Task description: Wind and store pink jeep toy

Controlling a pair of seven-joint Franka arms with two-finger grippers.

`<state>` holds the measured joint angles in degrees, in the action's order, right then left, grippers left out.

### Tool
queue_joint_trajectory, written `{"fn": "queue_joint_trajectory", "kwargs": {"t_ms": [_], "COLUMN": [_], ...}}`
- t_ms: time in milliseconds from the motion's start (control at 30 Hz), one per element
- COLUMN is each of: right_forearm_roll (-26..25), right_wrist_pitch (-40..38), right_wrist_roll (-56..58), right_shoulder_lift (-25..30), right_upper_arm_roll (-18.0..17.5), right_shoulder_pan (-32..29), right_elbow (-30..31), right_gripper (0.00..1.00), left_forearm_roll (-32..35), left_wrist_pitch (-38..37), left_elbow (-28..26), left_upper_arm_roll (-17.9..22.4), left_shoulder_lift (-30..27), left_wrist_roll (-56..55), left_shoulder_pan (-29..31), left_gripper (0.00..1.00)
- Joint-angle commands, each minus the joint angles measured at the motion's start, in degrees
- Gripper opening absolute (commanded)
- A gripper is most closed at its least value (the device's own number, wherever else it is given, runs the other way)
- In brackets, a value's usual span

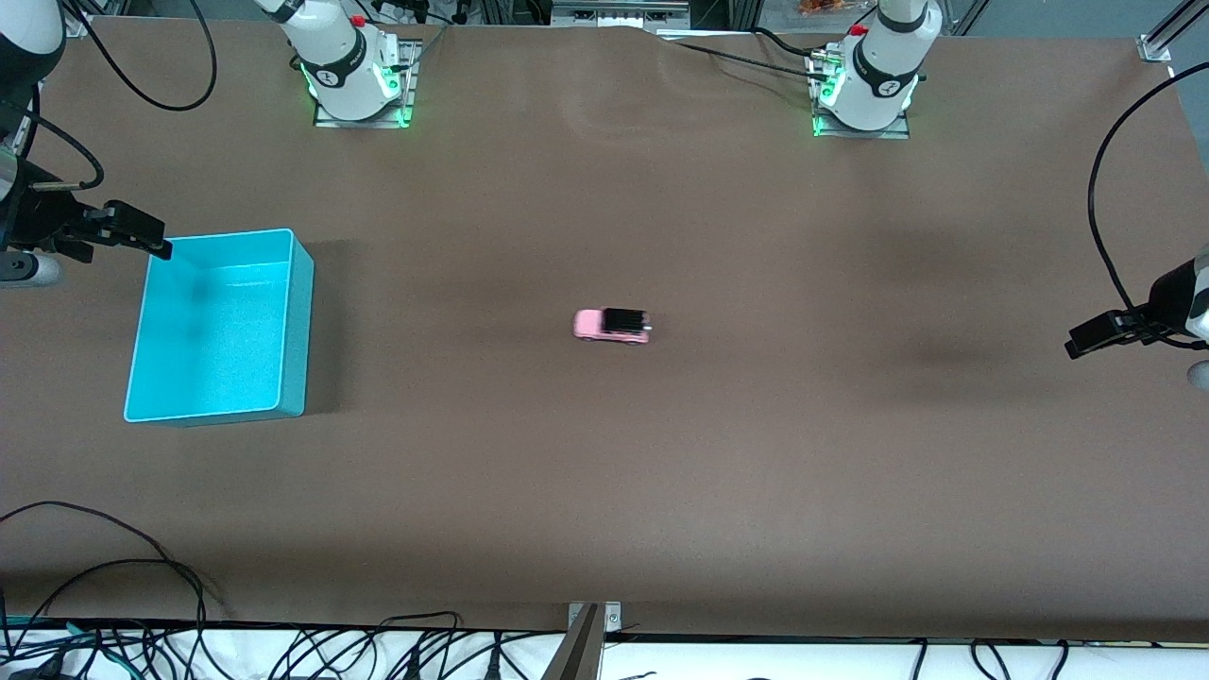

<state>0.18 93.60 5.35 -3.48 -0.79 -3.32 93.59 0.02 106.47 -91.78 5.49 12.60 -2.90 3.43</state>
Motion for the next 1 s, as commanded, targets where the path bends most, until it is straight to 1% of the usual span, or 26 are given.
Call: {"fn": "queue_joint_trajectory", "kwargs": {"t_ms": [0, 533, 967], "right_forearm_roll": [0.61, 0.61, 0.70], "right_wrist_pitch": [-0.61, -0.62, -0.70], "right_wrist_roll": [0.45, 0.37, 0.54], "right_shoulder_lift": [-0.21, -0.21, -0.21], "right_upper_arm_roll": [-0.09, -0.09, -0.09], "right_shoulder_pan": [-0.02, -0.02, -0.10], "right_elbow": [-0.78, -0.78, -0.87], "right_gripper": [1.00, 1.00, 1.00], "left_forearm_roll": [0.60, 0.60, 0.51], "left_wrist_pitch": [-1.53, -1.53, -1.53], "left_elbow": [0.46, 0.72, 0.63], "left_upper_arm_roll": [-0.21, -0.04, -0.30], "left_shoulder_lift": [-0.64, -0.56, 0.94], "left_wrist_roll": [1.67, 1.49, 0.97], "left_shoulder_pan": [0.35, 0.44, -0.26], "left_gripper": [1.00, 1.00, 1.00]}}
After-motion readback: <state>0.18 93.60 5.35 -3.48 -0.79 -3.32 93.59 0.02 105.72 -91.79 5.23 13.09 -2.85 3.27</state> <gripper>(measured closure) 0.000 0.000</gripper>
